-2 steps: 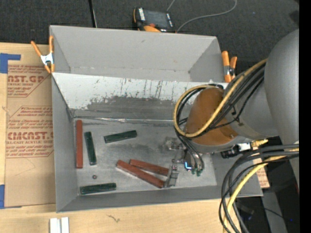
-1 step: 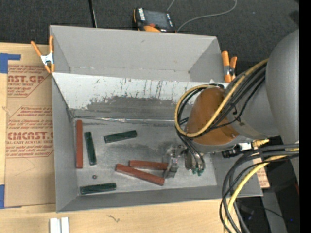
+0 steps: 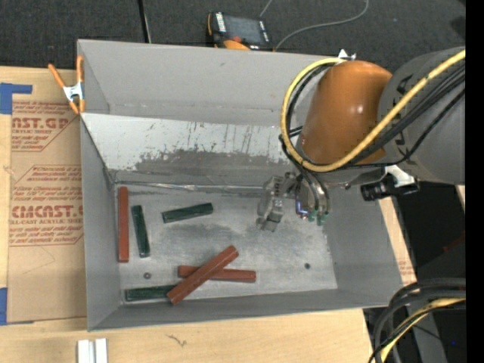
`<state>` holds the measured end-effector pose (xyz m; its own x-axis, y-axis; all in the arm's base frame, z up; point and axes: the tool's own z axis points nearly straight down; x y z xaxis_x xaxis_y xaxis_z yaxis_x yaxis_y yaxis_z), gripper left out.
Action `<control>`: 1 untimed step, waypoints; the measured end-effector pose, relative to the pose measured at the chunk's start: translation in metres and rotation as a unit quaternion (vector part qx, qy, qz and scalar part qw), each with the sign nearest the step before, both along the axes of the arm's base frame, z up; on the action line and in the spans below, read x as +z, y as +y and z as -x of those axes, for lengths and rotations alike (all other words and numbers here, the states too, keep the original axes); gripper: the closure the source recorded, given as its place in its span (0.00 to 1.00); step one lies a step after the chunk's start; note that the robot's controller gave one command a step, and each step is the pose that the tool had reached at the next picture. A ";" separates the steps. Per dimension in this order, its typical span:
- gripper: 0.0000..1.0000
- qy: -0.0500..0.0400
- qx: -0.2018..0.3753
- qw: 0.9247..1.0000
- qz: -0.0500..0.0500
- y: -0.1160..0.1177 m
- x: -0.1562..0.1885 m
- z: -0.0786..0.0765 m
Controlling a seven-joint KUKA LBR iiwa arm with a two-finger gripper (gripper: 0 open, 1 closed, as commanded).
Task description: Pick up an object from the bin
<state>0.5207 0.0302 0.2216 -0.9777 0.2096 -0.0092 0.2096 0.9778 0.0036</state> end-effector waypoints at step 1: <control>0.00 0.004 -0.001 1.000 0.001 -0.001 -0.005 0.002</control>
Offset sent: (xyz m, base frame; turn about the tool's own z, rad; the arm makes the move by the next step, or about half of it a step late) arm 0.0000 0.0000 0.0000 0.0000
